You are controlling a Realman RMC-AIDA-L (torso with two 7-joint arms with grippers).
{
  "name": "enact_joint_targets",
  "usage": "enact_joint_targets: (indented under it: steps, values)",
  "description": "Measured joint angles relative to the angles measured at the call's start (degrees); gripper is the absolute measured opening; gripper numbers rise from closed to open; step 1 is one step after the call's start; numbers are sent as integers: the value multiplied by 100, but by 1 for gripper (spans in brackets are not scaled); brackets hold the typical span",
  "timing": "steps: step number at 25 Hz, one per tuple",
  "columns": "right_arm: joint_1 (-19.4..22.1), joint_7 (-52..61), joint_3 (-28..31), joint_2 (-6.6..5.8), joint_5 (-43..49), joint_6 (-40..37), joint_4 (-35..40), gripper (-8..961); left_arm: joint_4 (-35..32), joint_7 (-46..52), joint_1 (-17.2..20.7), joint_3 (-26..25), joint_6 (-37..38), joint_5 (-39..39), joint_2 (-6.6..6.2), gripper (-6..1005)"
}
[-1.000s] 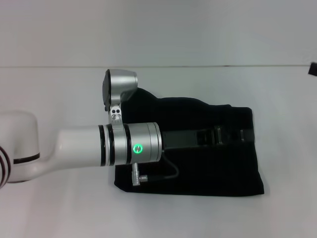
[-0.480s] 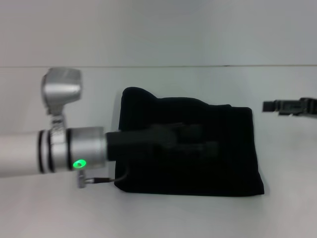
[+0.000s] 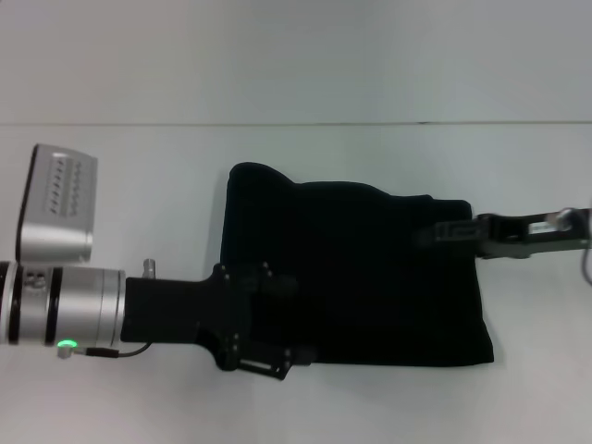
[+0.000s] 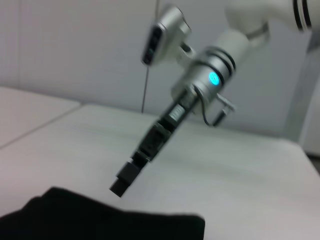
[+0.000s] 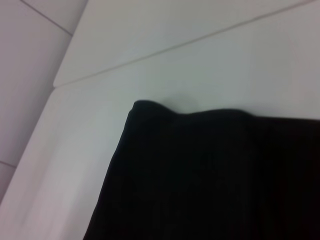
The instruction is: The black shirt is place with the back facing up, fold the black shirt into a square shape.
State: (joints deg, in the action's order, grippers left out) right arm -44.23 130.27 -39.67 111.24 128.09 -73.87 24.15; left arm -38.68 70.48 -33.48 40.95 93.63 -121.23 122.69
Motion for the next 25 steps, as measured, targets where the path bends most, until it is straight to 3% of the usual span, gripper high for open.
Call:
enact_joint_targets:
  steps: [5, 12, 25]
  values:
    - [-123, 100, -239, 199, 4, 411, -59, 922, -27, -39, -28, -5, 25, -108, -78, 937]
    - [-159, 123, -477, 286, 6, 894, -98, 921, -28, -28, -36, -15, 122, -78, -93, 933]
    - [-172, 63, -490, 262, 6, 881, 18, 919, -34, -23, -27, -17, 126, -55, -33, 934]
